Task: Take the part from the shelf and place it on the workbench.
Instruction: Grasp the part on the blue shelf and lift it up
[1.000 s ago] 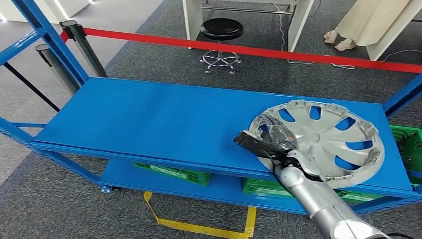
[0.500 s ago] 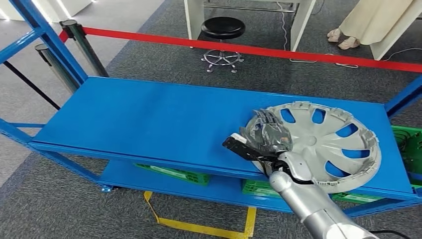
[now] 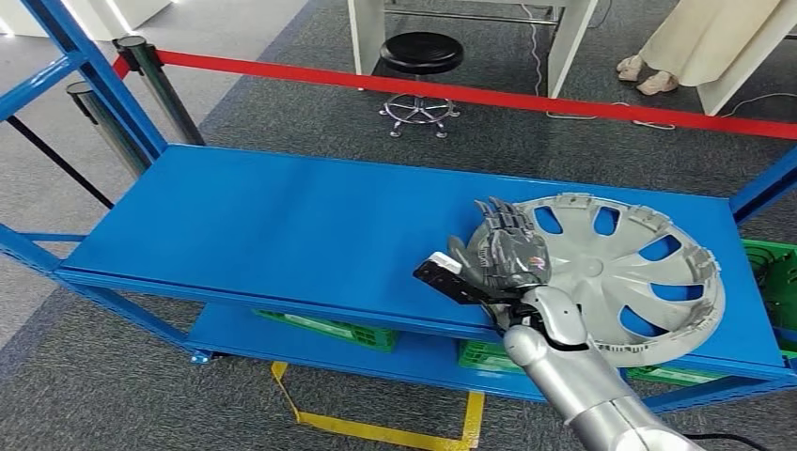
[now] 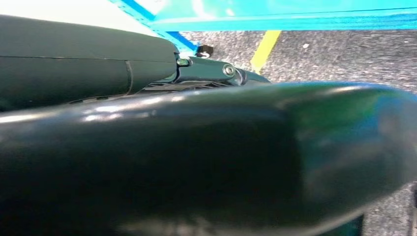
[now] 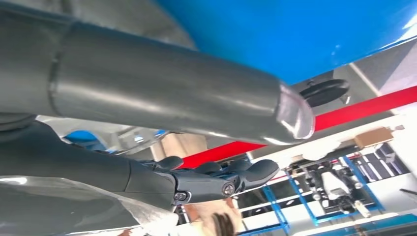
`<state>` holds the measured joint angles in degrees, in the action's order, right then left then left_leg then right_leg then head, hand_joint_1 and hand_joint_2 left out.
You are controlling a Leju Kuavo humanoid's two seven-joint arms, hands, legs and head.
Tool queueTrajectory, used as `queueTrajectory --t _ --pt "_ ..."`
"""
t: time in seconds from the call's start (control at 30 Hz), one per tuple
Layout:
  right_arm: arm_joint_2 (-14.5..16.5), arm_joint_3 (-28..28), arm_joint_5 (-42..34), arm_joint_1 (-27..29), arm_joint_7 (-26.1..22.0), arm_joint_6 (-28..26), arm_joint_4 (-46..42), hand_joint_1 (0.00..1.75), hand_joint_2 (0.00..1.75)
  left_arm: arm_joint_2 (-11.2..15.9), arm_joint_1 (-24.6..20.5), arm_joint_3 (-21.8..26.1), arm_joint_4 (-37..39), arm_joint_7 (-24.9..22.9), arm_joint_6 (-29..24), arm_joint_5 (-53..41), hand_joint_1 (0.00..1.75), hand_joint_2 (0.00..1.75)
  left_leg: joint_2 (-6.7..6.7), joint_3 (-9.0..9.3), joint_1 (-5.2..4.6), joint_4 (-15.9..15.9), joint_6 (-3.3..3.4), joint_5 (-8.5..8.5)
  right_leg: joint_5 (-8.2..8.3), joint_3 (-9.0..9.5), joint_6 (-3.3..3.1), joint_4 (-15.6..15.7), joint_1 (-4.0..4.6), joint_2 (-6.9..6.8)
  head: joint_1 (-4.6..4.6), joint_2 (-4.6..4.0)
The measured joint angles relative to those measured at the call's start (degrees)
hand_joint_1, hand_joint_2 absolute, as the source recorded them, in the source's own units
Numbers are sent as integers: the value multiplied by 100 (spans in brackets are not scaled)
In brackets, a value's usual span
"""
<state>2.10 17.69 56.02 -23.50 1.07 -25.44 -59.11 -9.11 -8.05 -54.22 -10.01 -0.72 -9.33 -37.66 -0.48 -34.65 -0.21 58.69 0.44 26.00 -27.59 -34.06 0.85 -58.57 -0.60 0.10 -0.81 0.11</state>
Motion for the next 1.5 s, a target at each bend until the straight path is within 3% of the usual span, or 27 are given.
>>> queueTrajectory --t 0.07,0.1,0.17,0.23,0.27,0.3,0.37,0.43,0.53,0.6,0.67,0.73,0.77,0.8,0.87,0.9,0.97,1.07,1.13,1.2,1.23,1.27,1.3,1.4,1.43,1.5 --pt "0 8 0 -3 -3 -4 -23 0 0 -9 -2 2 0 1 -2 0 0 0 1 20 18 -51 63 -28 -116 -75 57 -129 -6 -5 12 0" --pt "0 12 -1 -8 -3 -7 -31 0 0 -15 -3 2 0 1 -2 0 0 0 5 30 28 -72 92 -40 -251 -185 78 -349 -8 -6 20 0" --pt "0 18 -1 4 -2 -10 -33 0 0 -18 -3 2 0 2 -2 0 0 0 10 30 23 -72 120 -37 -584 -534 109 -1079 -7 -5 34 0" --pt "0 20 41 47 -4 -62 -35 0 0 -20 -2 2 0 2 0 -3 0 0 9 31 19 -68 128 -32 -691 -789 132 -1576 -8 -5 34 0" --pt "0 21 101 65 -11 -152 -47 0 0 -20 -3 2 0 3 3 -9 0 0 7 35 20 -63 129 -29 -586 -773 135 -1518 -9 -6 34 0" --pt "0 21 186 78 -21 -282 -76 0 0 -22 -4 2 0 4 5 -17 0 0 4 39 22 -55 124 -23 -395 -650 133 -1244 -10 -8 35 0" --pt "1 18 383 95 -45 -589 -182 0 0 -24 -6 2 0 8 13 -42 0 0 0 37 13 -24 89 5 -61 -271 117 -475 -6 -15 35 0" --pt "9 11 583 151 -66 -814 -338 0 0 -25 -7 3 0 13 24 -70 0 0 -1 18 -7 7 44 22 17 -46 78 -65 4 -11 30 0" --pt "30 -4 904 329 -80 -974 -649 0 0 -24 -10 4 0 15 35 -109 0 0 0 10 -6 37 -13 48 6 -12 -2 -22 5 1 31 0" --pt "73 -3 991 414 -109 -943 -912 0 87 -24 -13 5 1 15 31 -123 0 0 5 -92 6 305 -77 242 13 3 -71 -8 -15 -7 14 0" --pt "132 66 696 530 -313 -556 -1204 0 175 -23 -5 23 1 6 -8 -69 0 0 9 -390 23 994 -135 599 5 18 -118 -5 -20 -18 -2 0" --pt "196 310 300 779 -530 57 -1457 0 175 -18 14 74 1 -3 -74 17 0 0 10 -655 37 1584 -159 794 -9 33 -137 -5 -17 -24 -2 0" --pt "233 497 194 942 -544 247 -1539 0 175 -16 23 107 1 -5 -103 45 0 0 10 -668 40 1608 -158 737 -17 44 -142 -5 -17 -23 -3 0" --pt "273 704 150 1099 -498 326 -1586 0 175 -14 31 139 2 -8 -126 70 0 0 10 -582 41 1413 -149 581 -26 57 -143 -6 -17 -20 -6 0" --pt "332 1081 71 1324 -352 291 -1612 0 175 -12 45 203 2 -19 -164 109 0 0 9 -247 35 666 -113 189 -49 78 -125 -9 -6 -14 -7 0" --pt "348 1225 -1 1388 -301 287 -1616 0 175 -11 52 235 2 -28 -177 127 0 0 8 -103 30 333 -94 76 -60 78 -107 -15 7 -13 -5 0" --pt "360 1421 -229 1472 -275 359 -1616 0 175 -10 70 292 2 -53 -179 143 0 0 3 12 15 45 -68 38 -65 67 -60 -13 28 -18 2 0" --pt "372 1609 -551 1548 -316 549 -1607 0 175 -13 81 332 2 -90 -126 133 0 0 4 25 28 -11 5 23 -120 30 25 -46 11 -25 4 0" --pt "380 1688 -690 1555 -320 656 -1571 0 175 -18 80 346 2 -95 -77 112 0 0 12 40 43 -40 67 4 -384 -169 65 -455 2 -21 24 0" --pt "380 1737 -783 1560 -312 745 -1483 0 175 -19 84 358 2 -101 -38 101 0 0 15 35 34 -38 98 3 -726 -520 86 -1220 2 -19 43 0" --pt "380 1758 -813 1563 -305 776 -1428 0 175 -19 86 364 2 -104 -19 99 0 0 15 34 28 -37 101 2 -802 -660 91 -1508 2 -19 43 0" --pt "380 1779 -834 1564 -302 799 -1378 0 175 -18 88 371 2 -107 -5 96 0 0 13 35 24 -35 103 2 -771 -712 89 -1604 3 -19 45 0" --pt "380 1799 -850 1561 -299 817 -1336 0 175 -18 88 378 2 -108 8 94 0 0 10 40 21 -33 103 2 -633 -648 80 -1464 3 -19 45 0" --pt "393 1830 -873 1532 -297 852 -1250 0 175 -20 89 400 2 -110 20 89 0 0 0 42 6 -15 80 10 -135 -82 26 -339 13 -17 45 0" --pt "404 1838 -870 1521 -291 858 -1229 0 175 -21 90 408 2 -111 21 88 0 0 1 31 -2 -8 58 8 -81 44 9 -101 21 -14 40 0" --pt "422 1867 -810 1512 -249 840 -1191 0 175 -21 92 422 2 -116 29 86 0 0 4 14 -7 -1 5 -6 -80 109 -22 12 40 -2 35 0"
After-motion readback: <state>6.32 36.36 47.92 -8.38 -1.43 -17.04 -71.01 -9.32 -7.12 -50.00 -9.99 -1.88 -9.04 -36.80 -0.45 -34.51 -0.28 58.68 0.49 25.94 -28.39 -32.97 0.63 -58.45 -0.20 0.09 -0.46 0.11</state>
